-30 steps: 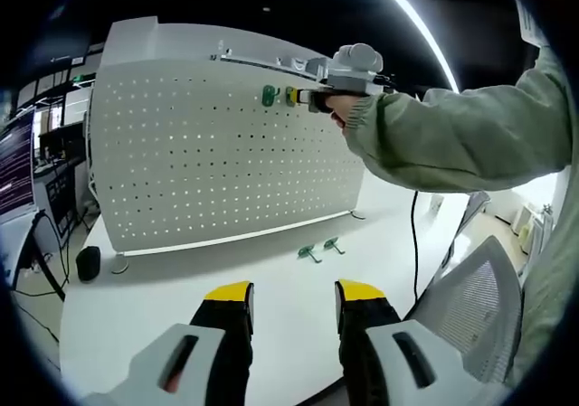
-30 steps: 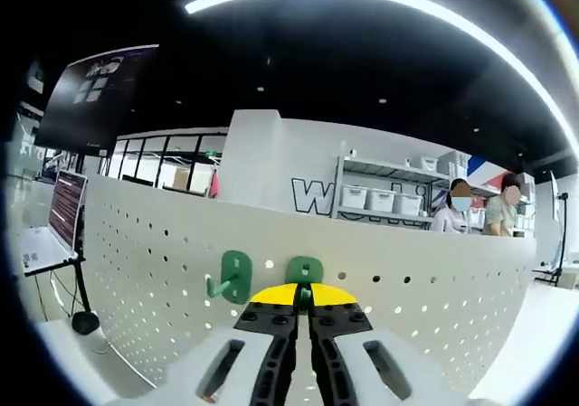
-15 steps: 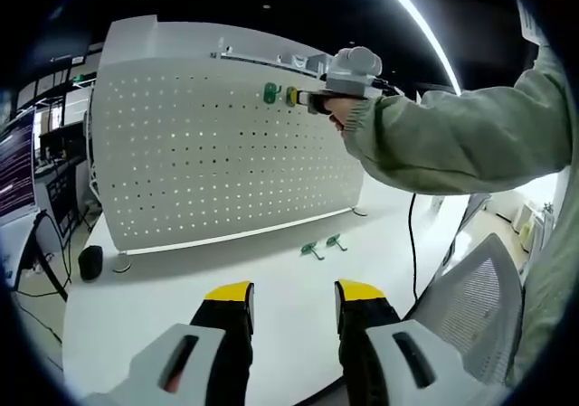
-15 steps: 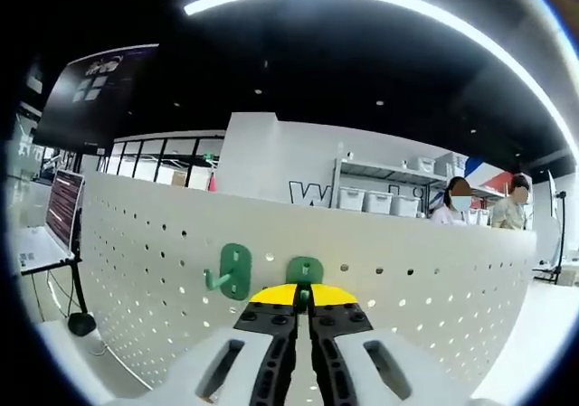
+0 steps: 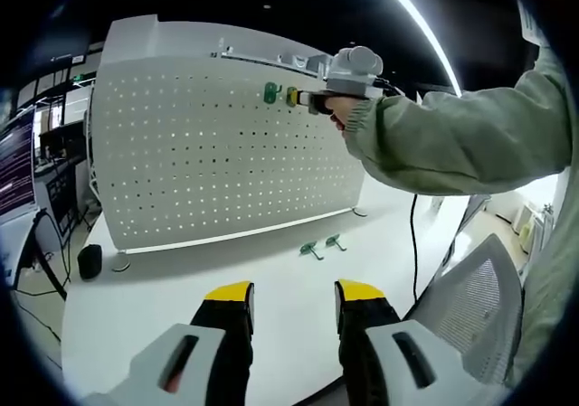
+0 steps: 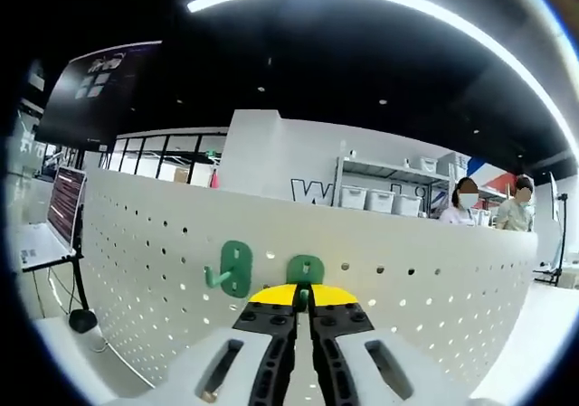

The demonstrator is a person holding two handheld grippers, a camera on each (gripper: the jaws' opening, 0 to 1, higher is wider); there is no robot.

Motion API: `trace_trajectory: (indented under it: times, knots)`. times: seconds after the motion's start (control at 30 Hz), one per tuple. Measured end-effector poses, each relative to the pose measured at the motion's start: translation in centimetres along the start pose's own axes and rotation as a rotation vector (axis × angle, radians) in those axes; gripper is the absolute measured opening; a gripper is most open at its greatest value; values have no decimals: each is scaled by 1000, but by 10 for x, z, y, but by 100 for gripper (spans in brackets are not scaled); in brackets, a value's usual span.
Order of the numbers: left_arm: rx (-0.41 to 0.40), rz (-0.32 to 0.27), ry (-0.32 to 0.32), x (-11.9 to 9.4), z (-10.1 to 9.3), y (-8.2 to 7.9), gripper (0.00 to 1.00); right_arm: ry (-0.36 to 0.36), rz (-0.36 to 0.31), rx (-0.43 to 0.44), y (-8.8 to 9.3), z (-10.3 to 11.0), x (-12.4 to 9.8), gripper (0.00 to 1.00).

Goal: Insert the hook assembly into the mounting plate slot until the hook locks in place.

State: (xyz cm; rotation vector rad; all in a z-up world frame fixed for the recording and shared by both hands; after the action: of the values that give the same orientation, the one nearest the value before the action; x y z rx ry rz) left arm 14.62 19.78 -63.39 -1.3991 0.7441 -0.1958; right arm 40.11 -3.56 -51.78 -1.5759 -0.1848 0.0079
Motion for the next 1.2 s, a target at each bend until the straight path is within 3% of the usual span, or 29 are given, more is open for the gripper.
trace_trajectory:
  times: [0.73, 1.2]
  knots:
    - [0, -9, 4, -2, -5, -1, 37, 5, 18, 41, -3, -4, -4, 15]
    - [9, -18, 4, -5, -9, -2, 37, -51, 77, 47, 3, 2, -13, 23]
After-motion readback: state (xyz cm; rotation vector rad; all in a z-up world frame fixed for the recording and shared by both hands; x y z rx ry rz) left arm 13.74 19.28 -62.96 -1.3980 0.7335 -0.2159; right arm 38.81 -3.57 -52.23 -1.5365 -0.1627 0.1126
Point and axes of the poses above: the point that each gripper's makers call its tool centre point, and the gripper's own axes: x roughly forward along the fingers, z roughly to its left, y roughly out of its underside, the point moved 10 cm from there along -x, roughly backward along the fingers, and after that the axes turned 8 degrees about x, right-handed, at the moved point
